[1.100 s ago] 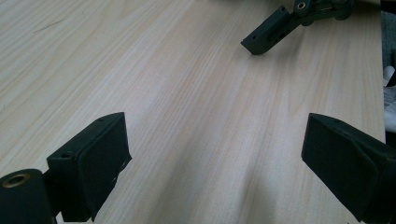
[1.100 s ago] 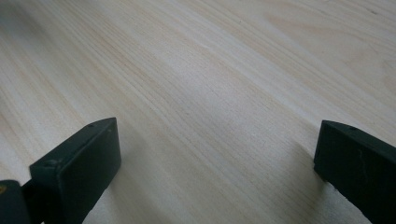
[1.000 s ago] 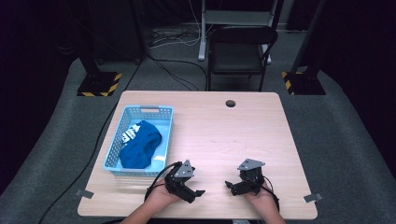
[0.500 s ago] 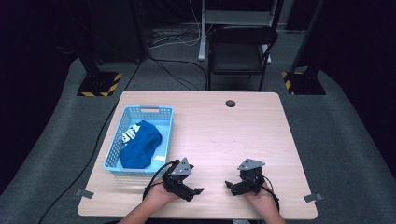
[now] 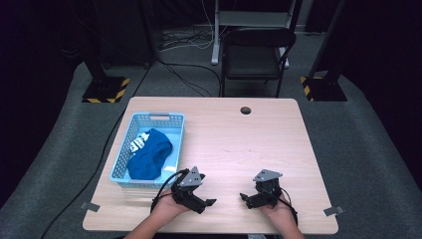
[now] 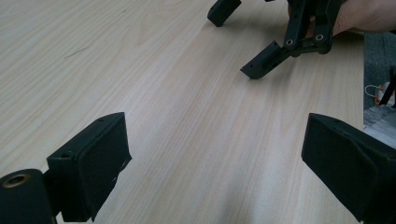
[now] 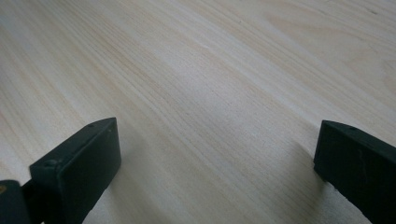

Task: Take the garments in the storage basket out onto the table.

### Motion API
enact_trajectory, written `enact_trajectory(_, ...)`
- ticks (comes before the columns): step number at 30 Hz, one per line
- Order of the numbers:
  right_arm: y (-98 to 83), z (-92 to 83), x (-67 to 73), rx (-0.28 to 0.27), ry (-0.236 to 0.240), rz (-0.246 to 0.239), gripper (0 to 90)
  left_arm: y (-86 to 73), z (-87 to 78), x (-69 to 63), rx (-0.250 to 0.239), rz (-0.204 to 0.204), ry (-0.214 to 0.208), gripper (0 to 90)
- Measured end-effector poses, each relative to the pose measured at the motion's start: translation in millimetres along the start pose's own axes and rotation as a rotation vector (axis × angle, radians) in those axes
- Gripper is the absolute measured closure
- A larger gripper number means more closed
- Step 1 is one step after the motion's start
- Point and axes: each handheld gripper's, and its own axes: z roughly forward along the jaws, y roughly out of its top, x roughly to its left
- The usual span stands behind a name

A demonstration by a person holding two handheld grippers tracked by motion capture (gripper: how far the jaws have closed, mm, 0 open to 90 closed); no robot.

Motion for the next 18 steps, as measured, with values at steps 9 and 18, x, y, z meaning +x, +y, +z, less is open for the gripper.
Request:
enact_trajectory(9, 0.0, 0.0, 0.0, 0.000, 0.000, 0.000, 0.0, 1.4, -5.9, 3.0, -0.014, -0.011, 0.012, 7.0)
enact_trajectory(18, 0.0, 0.0, 0.0, 0.000, 0.000, 0.000, 0.0, 3.7, -12.4, 5.4, -0.030, -0.017, 0.024, 7.0)
